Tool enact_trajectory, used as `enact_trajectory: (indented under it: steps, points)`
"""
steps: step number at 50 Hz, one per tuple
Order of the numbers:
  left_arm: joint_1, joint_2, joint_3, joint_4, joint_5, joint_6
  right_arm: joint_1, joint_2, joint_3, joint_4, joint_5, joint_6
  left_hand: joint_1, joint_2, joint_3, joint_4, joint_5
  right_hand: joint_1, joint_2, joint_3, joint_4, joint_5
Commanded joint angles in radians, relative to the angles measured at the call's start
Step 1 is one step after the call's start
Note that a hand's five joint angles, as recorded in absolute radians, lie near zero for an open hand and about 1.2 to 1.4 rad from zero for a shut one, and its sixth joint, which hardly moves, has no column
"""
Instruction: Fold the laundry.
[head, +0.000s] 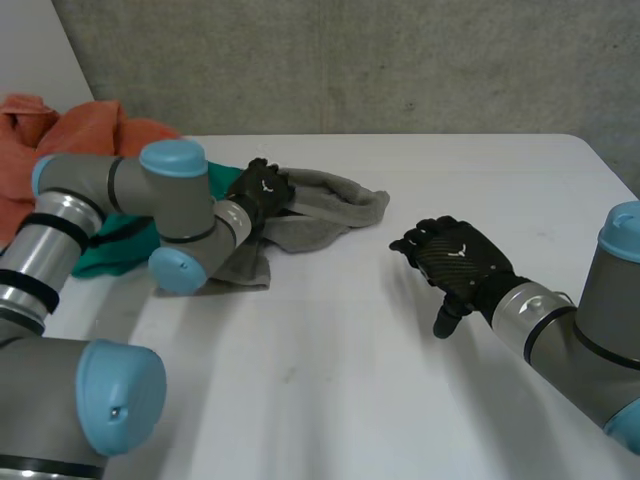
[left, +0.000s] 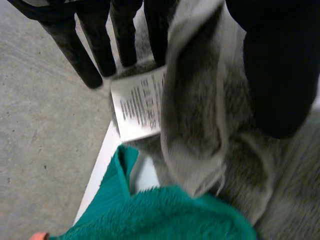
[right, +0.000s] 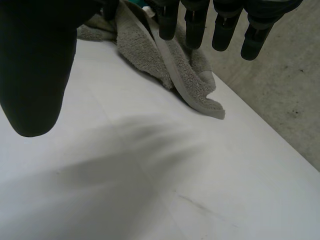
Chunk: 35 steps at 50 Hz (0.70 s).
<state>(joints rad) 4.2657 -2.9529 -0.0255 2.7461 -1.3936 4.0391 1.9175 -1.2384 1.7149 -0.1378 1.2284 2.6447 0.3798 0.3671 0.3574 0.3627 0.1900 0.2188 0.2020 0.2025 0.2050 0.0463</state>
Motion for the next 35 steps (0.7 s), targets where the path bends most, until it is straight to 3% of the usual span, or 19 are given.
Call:
enact_trajectory:
  steps: [1, 6, 10, 13, 17, 22, 23, 24, 27, 30, 35]
  points:
    - [-0.003, -0.017, 0.045, 0.059, 0.004, 0.116, -0.009, -0.001, -0.005, 0.000, 0.003, 0.000, 1.015, 1.028, 1.037, 1.032, 1.030, -0.044, -0.027, -0.028, -0.030, -0.046]
    - [-0.055, 0.167, -0.066, 0.081, -0.068, 0.029, -0.023, -0.001, -0.014, -0.002, 0.005, 0.000, 1.017, 1.029, 1.039, 1.034, 1.032, -0.044, -0.027, -0.028, -0.030, -0.046]
    - [-0.145, 0.473, -0.426, 0.107, -0.064, -0.211, -0.055, -0.013, -0.043, 0.004, 0.006, 0.008, 1.017, 1.029, 1.039, 1.034, 1.032, -0.044, -0.027, -0.028, -0.030, -0.046]
    - [-0.211, 0.612, -0.627, 0.176, -0.050, -0.354, -0.087, -0.027, -0.066, 0.018, 0.002, 0.023, 1.017, 1.029, 1.039, 1.034, 1.032, -0.044, -0.027, -0.028, -0.030, -0.046]
    - [-0.306, 0.669, -0.781, 0.309, -0.085, -0.538, -0.124, -0.035, -0.106, 0.053, 0.005, 0.057, 1.017, 1.029, 1.039, 1.034, 1.032, -0.044, -0.027, -0.028, -0.030, -0.046]
    - [-0.418, 0.547, -0.801, 0.394, -0.179, -0.742, -0.164, -0.029, -0.152, 0.128, 0.008, 0.070, 1.017, 1.029, 1.039, 1.034, 1.032, -0.044, -0.027, -0.028, -0.030, -0.046]
    - [-0.429, 0.528, -0.798, 0.392, -0.179, -0.764, -0.167, -0.027, -0.158, 0.138, 0.008, 0.072, 0.933, 0.945, 0.955, 0.950, 0.948, -0.044, -0.027, -0.028, -0.030, -0.046]
    - [-0.450, 0.496, -0.785, 0.382, -0.171, -0.811, -0.170, -0.026, -0.161, 0.148, 0.010, 0.070, 0.539, 0.552, 0.562, 0.556, 0.555, -0.044, -0.027, -0.028, -0.030, -0.046]
    - [-0.478, 0.483, -0.766, 0.343, -0.171, -0.850, -0.166, -0.013, -0.173, 0.175, 0.022, 0.067, -0.188, -0.175, -0.165, -0.171, -0.172, -0.044, -0.027, -0.028, -0.030, -0.046]
    - [-0.446, 0.537, -0.774, 0.281, -0.206, -0.845, -0.152, -0.009, -0.178, 0.196, 0.036, 0.060, -0.205, -0.193, -0.183, -0.188, -0.190, -0.044, -0.027, -0.028, -0.030, -0.046]
    - [-0.253, 0.745, -0.870, 0.256, -0.251, -0.760, -0.111, -0.016, -0.178, 0.236, 0.039, 0.046, -0.205, -0.193, -0.183, -0.188, -0.190, -0.044, -0.027, -0.028, -0.030, -0.046]
